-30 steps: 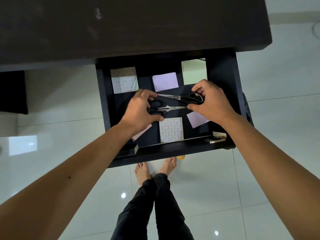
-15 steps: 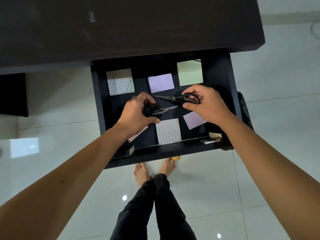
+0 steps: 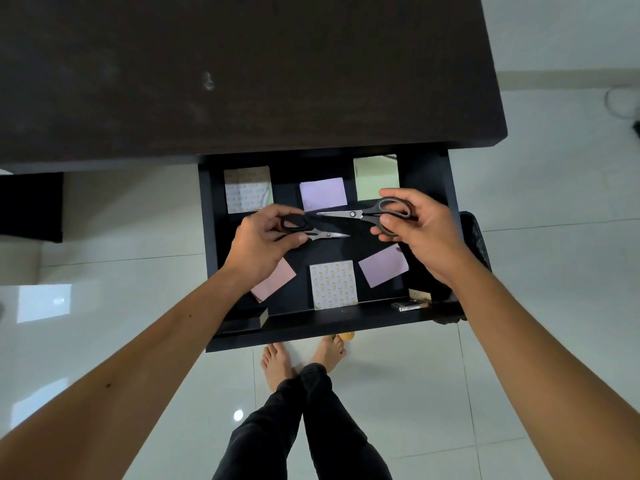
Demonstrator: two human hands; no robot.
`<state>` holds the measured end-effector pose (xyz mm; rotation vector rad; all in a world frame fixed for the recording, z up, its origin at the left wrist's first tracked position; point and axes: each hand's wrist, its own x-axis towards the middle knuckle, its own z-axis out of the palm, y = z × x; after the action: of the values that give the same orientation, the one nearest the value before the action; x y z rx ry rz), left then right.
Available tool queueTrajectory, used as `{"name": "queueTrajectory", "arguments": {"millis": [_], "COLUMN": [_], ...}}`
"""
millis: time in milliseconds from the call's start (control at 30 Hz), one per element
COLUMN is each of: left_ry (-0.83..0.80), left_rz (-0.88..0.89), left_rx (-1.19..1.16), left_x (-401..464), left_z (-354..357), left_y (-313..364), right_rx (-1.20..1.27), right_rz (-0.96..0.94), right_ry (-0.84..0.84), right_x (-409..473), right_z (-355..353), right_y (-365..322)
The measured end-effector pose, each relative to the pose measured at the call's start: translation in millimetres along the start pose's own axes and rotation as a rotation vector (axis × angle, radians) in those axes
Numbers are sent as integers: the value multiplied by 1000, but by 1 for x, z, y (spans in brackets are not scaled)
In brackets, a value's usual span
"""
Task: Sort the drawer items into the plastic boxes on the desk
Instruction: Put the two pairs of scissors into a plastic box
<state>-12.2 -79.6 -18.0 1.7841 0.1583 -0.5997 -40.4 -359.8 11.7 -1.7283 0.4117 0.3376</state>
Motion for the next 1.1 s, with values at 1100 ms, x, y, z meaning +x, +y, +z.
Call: {"name": "queueTrajectory", "arguments": {"millis": [1100], "left_ry": [102], "left_rz": [313], "left_rx": [-448], "left_x": [152], "left_z": [-189], "left_y": [271], "right_rx": [288], "right_rz": [-157], "right_ry": [4], "right_x": [100], "right_z": [49], "right_y": [-216]}}
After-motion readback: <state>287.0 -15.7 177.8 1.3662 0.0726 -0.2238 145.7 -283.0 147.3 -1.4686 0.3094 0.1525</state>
